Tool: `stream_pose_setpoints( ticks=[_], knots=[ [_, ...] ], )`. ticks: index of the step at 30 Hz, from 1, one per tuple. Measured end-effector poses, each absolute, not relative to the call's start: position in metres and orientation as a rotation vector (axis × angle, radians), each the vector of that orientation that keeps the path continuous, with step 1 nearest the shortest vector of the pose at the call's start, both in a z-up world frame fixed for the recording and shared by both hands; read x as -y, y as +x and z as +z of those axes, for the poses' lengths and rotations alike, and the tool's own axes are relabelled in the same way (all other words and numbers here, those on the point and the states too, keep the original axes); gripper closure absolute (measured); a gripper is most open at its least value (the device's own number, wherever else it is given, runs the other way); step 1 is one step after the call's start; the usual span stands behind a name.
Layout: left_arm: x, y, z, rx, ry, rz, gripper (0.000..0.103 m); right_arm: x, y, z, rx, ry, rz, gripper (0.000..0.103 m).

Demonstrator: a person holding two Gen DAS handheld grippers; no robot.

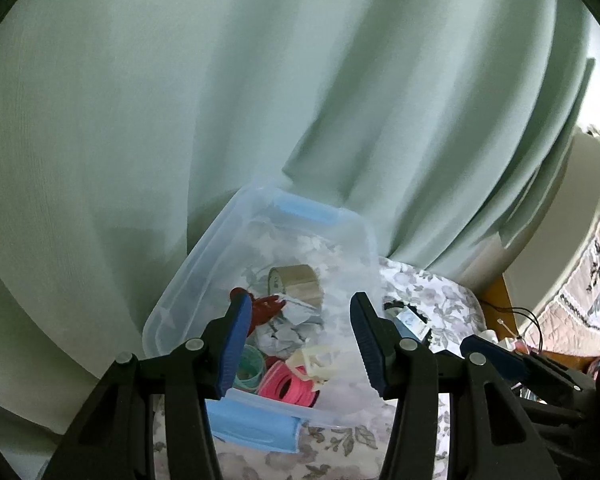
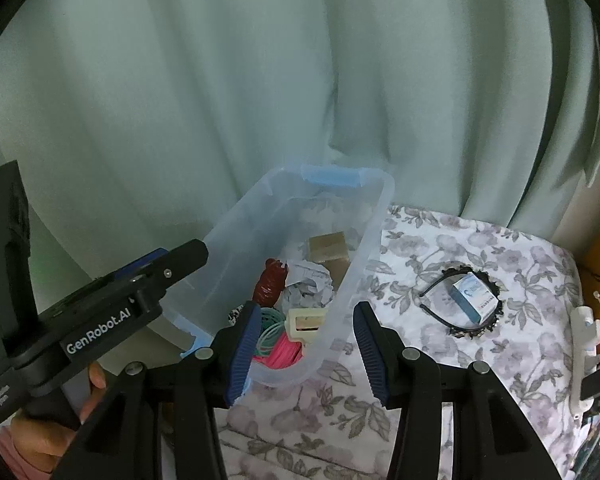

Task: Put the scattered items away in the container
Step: 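Move both tools toward the ear-drops box and black beaded headband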

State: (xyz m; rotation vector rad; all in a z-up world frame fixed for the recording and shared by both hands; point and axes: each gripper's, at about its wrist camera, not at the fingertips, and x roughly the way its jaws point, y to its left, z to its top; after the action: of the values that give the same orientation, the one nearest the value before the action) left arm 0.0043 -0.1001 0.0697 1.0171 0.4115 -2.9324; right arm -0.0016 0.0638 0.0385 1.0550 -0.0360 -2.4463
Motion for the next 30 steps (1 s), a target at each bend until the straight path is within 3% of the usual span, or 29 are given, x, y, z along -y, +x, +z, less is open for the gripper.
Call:
stream_pose_setpoints(
  ticks=[13,30],
  knots=[
    [0.022,0.021,0.099,-0.14,0.997,-3.04,0.048,-0.137,0.031,0.058,0.216,0.926,-2.51,0.05],
    [-0.097,0.0,0.053,0.17,1.302,-3.106,0.046,-0.272,0.037,0.02,0.501,1.002,-2.688,0.046]
  ],
)
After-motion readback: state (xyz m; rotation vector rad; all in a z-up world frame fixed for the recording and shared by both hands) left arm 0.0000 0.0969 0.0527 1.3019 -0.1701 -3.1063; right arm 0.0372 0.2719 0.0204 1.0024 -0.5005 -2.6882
